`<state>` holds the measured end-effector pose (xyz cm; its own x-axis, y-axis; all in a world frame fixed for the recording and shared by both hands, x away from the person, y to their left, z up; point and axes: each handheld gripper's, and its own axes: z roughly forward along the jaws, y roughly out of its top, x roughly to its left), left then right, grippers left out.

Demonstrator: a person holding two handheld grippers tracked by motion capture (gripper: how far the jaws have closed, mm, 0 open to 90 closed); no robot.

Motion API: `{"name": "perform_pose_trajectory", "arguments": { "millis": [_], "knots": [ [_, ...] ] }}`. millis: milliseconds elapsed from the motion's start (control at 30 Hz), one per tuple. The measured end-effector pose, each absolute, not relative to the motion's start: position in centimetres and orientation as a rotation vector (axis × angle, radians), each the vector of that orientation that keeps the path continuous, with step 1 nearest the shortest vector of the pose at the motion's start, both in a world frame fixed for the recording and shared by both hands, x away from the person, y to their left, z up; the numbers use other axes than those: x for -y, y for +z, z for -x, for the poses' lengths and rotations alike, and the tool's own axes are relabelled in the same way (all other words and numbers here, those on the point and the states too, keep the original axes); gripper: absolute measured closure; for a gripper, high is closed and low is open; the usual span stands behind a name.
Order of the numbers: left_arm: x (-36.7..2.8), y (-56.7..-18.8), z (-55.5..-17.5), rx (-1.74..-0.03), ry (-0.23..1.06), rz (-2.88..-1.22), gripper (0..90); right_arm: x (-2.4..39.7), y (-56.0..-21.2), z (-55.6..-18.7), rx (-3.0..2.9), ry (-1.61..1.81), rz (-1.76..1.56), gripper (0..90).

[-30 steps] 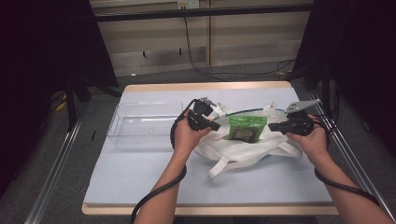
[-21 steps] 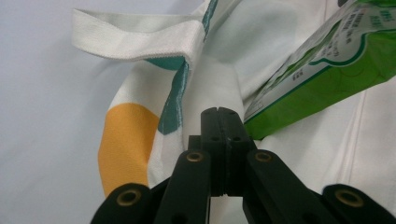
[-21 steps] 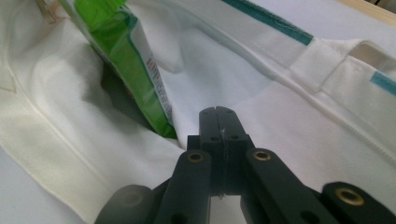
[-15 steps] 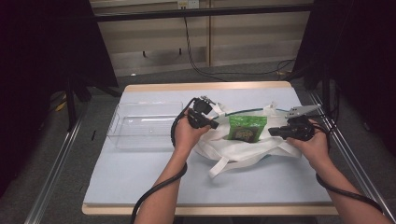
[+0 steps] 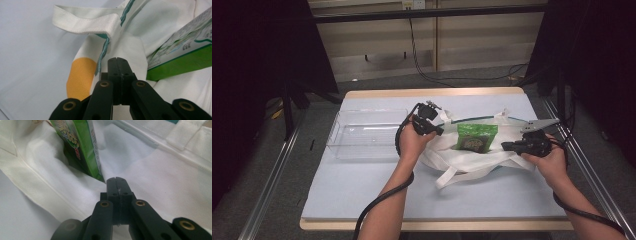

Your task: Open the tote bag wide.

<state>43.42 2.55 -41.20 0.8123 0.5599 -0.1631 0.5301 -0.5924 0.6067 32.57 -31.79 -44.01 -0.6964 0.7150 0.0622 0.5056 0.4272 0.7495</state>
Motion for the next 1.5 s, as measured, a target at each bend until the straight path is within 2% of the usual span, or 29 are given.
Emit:
{"name": "perform_pose_trajectory", "arguments": {
  "millis": [400,1033,1167,1500],
  "knots": [
    [-2.8,-42.0,-44.3,-0.855,0.069,-2.313,90.0,32.0,-44.6,-31.7,-2.414,1.144,-1.056,90.0],
    [-2.8,-42.1,-44.9,-0.854,0.041,-2.342,90.0,32.2,-44.8,-30.7,-2.405,1.168,-1.065,89.8],
    [-2.9,-41.7,-44.7,-0.843,0.021,-2.339,90.0,32.1,-43.9,-30.6,-2.392,1.168,-1.049,87.5],
    [-3.2,-40.1,-44.1,-0.793,-0.008,-2.354,82.7,31.4,-42.7,-30.4,-2.367,1.217,-1.078,76.8]
  ]
}}
